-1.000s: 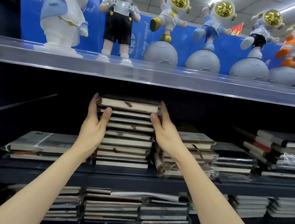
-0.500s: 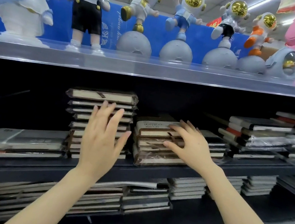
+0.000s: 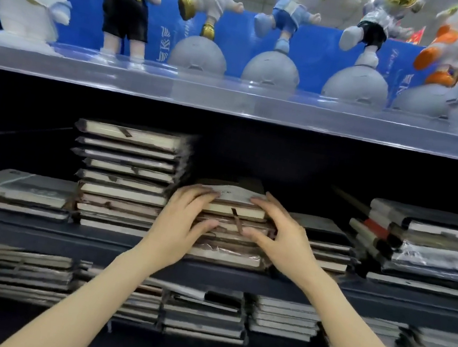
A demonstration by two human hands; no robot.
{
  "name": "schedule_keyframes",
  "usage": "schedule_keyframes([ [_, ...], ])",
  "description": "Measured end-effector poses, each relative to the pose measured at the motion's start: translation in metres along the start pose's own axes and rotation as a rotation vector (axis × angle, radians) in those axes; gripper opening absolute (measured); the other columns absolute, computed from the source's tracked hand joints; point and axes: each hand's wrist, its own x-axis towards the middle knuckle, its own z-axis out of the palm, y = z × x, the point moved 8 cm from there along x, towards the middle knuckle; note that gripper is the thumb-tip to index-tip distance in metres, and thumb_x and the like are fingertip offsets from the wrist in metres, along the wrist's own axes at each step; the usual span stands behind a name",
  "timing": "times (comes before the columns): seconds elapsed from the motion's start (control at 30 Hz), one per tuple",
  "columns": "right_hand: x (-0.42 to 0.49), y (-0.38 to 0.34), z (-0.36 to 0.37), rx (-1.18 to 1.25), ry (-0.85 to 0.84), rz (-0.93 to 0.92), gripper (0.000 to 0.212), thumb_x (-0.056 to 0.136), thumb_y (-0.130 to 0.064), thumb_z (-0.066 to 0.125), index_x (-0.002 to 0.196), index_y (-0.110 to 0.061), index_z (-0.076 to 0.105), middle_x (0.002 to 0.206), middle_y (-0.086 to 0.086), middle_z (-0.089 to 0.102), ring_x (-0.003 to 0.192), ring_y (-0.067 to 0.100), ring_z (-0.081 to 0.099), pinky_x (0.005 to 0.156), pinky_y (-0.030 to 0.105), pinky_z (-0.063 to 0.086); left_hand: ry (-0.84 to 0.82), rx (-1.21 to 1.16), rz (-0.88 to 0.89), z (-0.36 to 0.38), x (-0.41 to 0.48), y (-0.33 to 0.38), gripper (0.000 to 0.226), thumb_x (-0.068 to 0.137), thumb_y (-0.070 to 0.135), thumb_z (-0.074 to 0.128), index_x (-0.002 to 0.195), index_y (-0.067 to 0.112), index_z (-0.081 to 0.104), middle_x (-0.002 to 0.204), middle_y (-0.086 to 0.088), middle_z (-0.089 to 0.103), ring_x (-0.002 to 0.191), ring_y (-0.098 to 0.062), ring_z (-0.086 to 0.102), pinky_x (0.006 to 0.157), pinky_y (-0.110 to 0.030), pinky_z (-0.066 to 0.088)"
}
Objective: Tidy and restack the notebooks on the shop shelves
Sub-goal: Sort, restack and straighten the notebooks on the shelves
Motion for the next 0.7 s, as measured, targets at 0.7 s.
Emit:
schedule_keyframes([
  [0.7, -0.003, -0.004, 0.002, -0.048, 0.128, -0.027, 0.052, 0.084, -0.041, 0.068, 0.133, -0.03, 0.052, 0.153, 0.005, 0.033, 0.127, 0.018, 0.049, 0.091, 0.004, 0.028, 0.043, 0.003, -0.134, -0.001, -0.004, 0.002, 0.053, 0.087, 0.046, 0.042, 0.129, 0.017, 0.057, 0.132, -0.003, 0.056, 0.124, -0.027, 0.049, 0.101, -0.033, 0.035],
])
